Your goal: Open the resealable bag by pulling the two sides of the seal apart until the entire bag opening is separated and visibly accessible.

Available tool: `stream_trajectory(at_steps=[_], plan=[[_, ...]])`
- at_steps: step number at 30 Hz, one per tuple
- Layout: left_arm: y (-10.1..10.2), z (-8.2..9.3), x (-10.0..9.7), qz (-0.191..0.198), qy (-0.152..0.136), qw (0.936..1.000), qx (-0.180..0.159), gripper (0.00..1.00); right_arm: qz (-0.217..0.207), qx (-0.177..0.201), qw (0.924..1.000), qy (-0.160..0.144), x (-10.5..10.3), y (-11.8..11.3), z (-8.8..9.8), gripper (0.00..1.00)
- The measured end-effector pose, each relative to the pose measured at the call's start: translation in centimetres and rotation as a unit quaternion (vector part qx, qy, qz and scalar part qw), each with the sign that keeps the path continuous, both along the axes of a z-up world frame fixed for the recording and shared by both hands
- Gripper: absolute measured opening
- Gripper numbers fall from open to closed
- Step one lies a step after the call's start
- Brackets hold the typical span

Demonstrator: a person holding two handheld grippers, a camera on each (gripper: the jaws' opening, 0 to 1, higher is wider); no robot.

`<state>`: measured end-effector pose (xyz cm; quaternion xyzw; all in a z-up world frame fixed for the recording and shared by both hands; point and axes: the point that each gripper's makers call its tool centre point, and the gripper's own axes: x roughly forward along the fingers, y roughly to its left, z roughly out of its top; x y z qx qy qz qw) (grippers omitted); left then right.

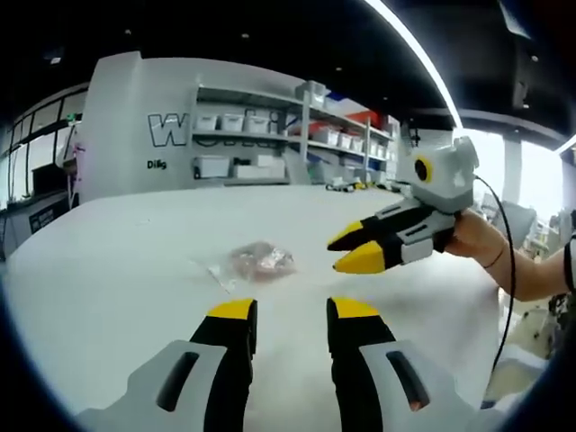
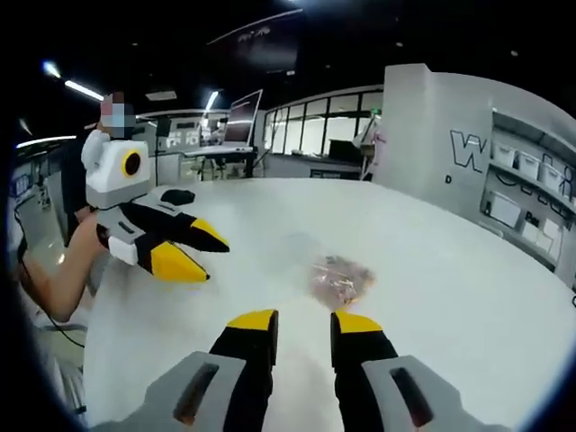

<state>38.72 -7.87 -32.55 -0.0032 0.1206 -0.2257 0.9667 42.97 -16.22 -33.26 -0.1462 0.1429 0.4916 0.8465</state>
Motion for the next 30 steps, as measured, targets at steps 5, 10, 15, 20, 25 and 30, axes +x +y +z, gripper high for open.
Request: stream_trajectory(at_steps=[5, 10, 15, 20, 25, 30], plan=[[0.8, 0.0, -0.5, 0.008, -0.004, 1.0, 0.002, 0.34, 0.003, 0.002, 1.0, -0.004, -1.3, -0.5, 0.1, 0.25], [1.1, -0.4, -1.0, 0.012, -0.006, 0.9999, -0.002, 0.41, 0.002, 0.009, 1.0, -0.003, -2.3, -0.9, 0.1, 0.33], [1.7, -0.6, -1.4, 0.023, -0.018, 0.9996, 0.001, 0.52, -0.005, 0.017, 0.9998, -0.009, -3.1, -1.6, 0.1, 0.44], [2.4, -0.3, -2.0, 0.037, -0.041, 0.9984, 0.011, 0.64, -0.006, 0.016, 0.9997, -0.016, -4.1, -2.2, -0.3, 0.58], [3.3, 0.3, -2.8, 0.056, -0.062, 0.9965, 0.009, 0.75, -0.017, 0.028, 0.9993, -0.016, -4.9, -2.9, -0.3, 0.7], [3.8, 0.5, -3.3, 0.067, -0.066, 0.9955, 0.009, 0.8, -0.026, 0.045, 0.9985, -0.018, -5.5, -3.3, -0.1, 0.78]])
